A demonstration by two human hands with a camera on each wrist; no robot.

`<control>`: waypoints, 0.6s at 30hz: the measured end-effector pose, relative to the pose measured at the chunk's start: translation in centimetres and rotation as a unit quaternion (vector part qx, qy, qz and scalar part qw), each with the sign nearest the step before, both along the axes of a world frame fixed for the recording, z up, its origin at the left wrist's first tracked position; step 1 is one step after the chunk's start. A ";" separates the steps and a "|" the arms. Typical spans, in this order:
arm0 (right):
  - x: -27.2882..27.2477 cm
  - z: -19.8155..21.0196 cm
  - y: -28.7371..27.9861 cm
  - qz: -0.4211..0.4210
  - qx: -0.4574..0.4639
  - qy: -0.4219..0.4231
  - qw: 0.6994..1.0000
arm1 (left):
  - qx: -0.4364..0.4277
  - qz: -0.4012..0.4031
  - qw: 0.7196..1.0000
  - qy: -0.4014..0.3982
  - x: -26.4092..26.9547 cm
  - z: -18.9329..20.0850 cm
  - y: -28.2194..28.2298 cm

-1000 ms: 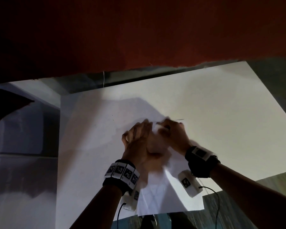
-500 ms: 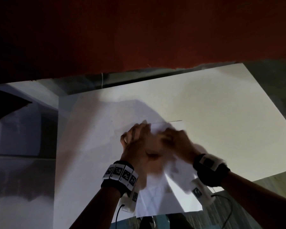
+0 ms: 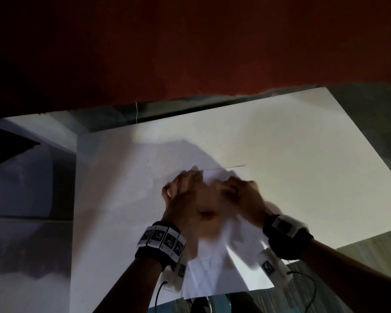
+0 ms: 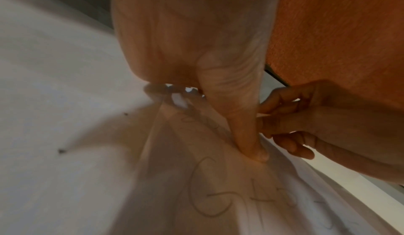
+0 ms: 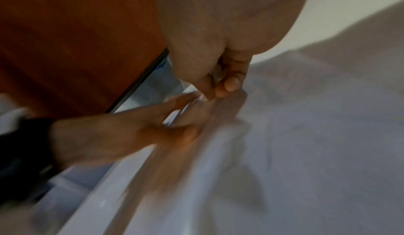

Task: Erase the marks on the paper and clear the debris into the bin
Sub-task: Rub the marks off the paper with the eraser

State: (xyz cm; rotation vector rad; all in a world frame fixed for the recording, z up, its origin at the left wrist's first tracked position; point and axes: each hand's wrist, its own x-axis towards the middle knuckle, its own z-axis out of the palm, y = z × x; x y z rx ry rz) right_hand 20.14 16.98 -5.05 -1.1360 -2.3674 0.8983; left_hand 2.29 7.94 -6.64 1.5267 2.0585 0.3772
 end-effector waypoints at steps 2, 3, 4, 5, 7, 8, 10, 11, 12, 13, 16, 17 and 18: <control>0.7 -0.5 1.3 -0.091 -0.037 0.022 0.995 | -0.004 -0.010 1.000 0.028 -0.1 0.0 -0.1; 0.4 -0.6 1.0 -0.098 -0.038 0.033 0.994 | -0.013 -0.010 1.000 0.026 -0.1 -0.1 -0.1; 0.1 -0.4 0.3 -0.067 -0.029 0.024 0.997 | -0.020 -0.008 1.000 0.014 -0.2 -0.2 -0.1; -0.1 -0.5 -0.5 -0.030 -0.027 0.012 0.999 | -0.023 -0.004 1.000 -0.003 -0.1 -0.1 -0.1; 0.1 -0.5 -0.1 -0.013 -0.032 0.002 0.999 | -0.019 -0.007 1.000 -0.006 -0.2 -0.3 -0.1; 0.4 -0.5 0.7 -0.050 -0.049 0.015 0.997 | -0.019 -0.012 1.000 0.008 -0.2 -0.2 -0.1; 0.4 -0.4 1.3 -0.095 -0.046 0.031 0.994 | -0.019 -0.012 0.999 0.023 -0.2 -0.3 -0.1; 0.1 -0.2 0.8 -0.069 -0.038 0.026 0.997 | -0.017 -0.011 1.000 0.018 -0.2 -0.3 -0.1; -0.1 0.2 0.0 -0.024 -0.028 0.012 0.999 | -0.015 -0.008 1.000 0.007 -0.2 -0.4 -0.1; -0.3 0.1 -0.5 0.014 -0.015 -0.002 1.000 | -0.015 -0.006 1.000 0.001 -0.2 -0.4 -0.1; 0.3 0.3 1.4 -0.041 -0.066 0.006 0.997 | -0.012 -0.015 0.999 0.027 -0.1 -0.3 -0.1; 0.4 0.4 1.9 -0.063 -0.081 0.005 0.995 | -0.015 -0.016 0.999 0.031 0.0 0.0 0.0; 0.3 0.5 2.0 -0.068 -0.080 -0.010 0.994 | -0.018 -0.012 0.999 0.031 0.2 0.1 0.2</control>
